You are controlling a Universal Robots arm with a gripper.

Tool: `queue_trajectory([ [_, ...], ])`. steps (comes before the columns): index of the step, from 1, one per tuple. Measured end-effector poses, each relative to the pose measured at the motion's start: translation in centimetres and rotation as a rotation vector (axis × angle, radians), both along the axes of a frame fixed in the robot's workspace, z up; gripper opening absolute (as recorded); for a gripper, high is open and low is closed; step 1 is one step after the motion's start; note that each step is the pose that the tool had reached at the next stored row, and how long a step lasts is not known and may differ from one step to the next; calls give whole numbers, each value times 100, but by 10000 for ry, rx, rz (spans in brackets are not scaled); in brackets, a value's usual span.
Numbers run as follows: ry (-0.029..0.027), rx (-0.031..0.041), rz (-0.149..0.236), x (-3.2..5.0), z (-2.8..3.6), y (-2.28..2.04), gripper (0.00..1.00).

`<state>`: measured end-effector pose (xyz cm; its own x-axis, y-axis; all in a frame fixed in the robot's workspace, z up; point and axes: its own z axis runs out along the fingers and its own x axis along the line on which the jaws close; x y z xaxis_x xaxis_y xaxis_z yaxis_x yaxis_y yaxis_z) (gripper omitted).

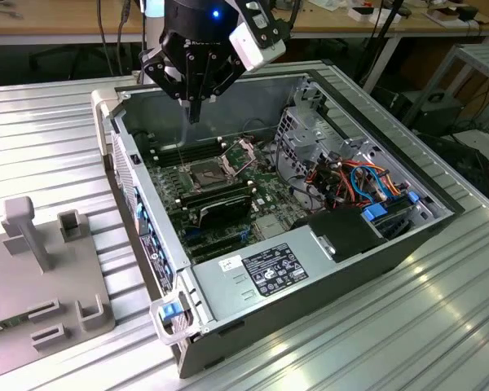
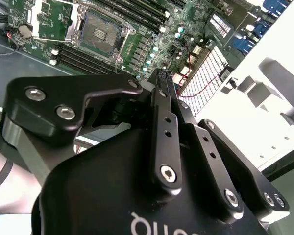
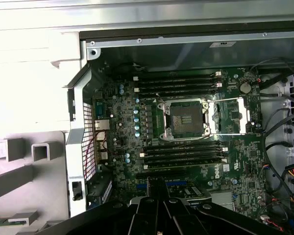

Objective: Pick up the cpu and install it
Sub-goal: 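Reach for the cpu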

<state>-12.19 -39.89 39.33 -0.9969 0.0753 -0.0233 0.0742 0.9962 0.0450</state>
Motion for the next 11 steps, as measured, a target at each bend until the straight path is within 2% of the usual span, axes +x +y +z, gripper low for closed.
queue_trajectory([
  [5, 0, 0, 0, 0, 0, 0, 11],
  [11, -1, 1, 0, -63, -1, 0, 11],
])
